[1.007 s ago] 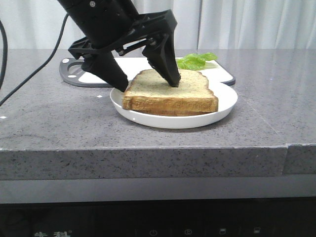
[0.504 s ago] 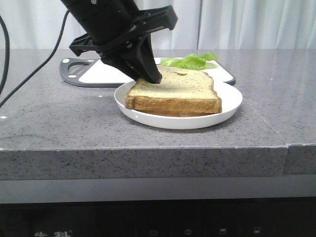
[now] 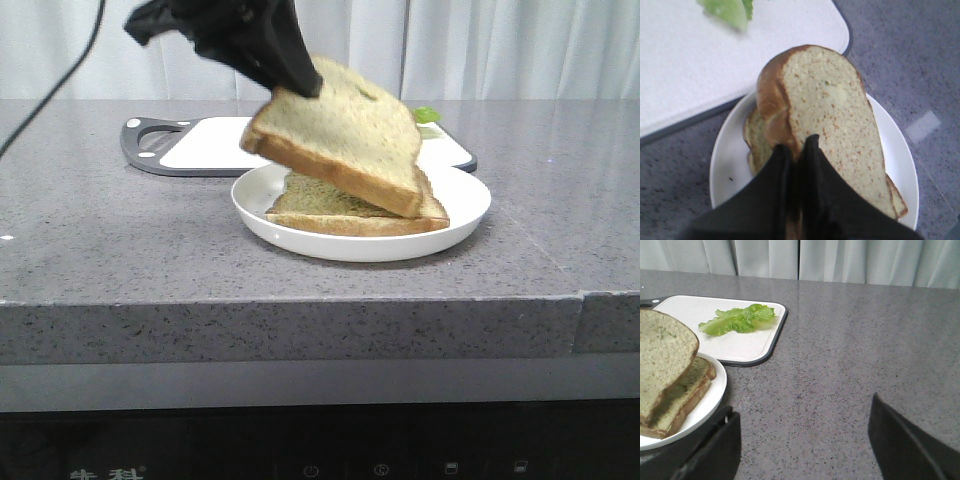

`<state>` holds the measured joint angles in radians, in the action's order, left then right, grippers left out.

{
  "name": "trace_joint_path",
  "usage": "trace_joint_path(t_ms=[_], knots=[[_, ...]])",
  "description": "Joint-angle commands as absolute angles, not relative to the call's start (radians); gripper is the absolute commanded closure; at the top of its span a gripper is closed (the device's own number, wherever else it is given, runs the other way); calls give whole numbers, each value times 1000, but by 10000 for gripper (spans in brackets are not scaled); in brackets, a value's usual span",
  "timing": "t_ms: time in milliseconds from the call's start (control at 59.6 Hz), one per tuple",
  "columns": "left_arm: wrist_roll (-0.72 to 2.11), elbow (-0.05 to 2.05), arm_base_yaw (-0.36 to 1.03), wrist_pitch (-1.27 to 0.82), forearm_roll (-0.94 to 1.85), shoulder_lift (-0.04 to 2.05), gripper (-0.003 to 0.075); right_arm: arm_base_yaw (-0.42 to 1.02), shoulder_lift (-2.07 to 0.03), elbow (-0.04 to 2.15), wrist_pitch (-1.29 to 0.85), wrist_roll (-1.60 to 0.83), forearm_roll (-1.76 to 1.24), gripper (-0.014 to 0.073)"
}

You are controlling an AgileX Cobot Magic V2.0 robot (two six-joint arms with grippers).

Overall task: Left arm grabs bread, right arm adds lettuce
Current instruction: 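Lift the top bread slice with the left gripper and move it aside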

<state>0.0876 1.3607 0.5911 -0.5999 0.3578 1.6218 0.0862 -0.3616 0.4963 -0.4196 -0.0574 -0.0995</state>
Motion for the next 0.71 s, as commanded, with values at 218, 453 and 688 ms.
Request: trace_joint_path(t_ms=[218,453,688], knots=[[-102,1288,578,-373,0,1394,741,82,-400,535,-378,-58,-117,46],[-159,1034,578,-217,-124,1166,741,82,-622,606,-341,-58,-117,46],[-159,826,578,-121,-155,944,741,88,-967,782,-292,-107,-117,46]])
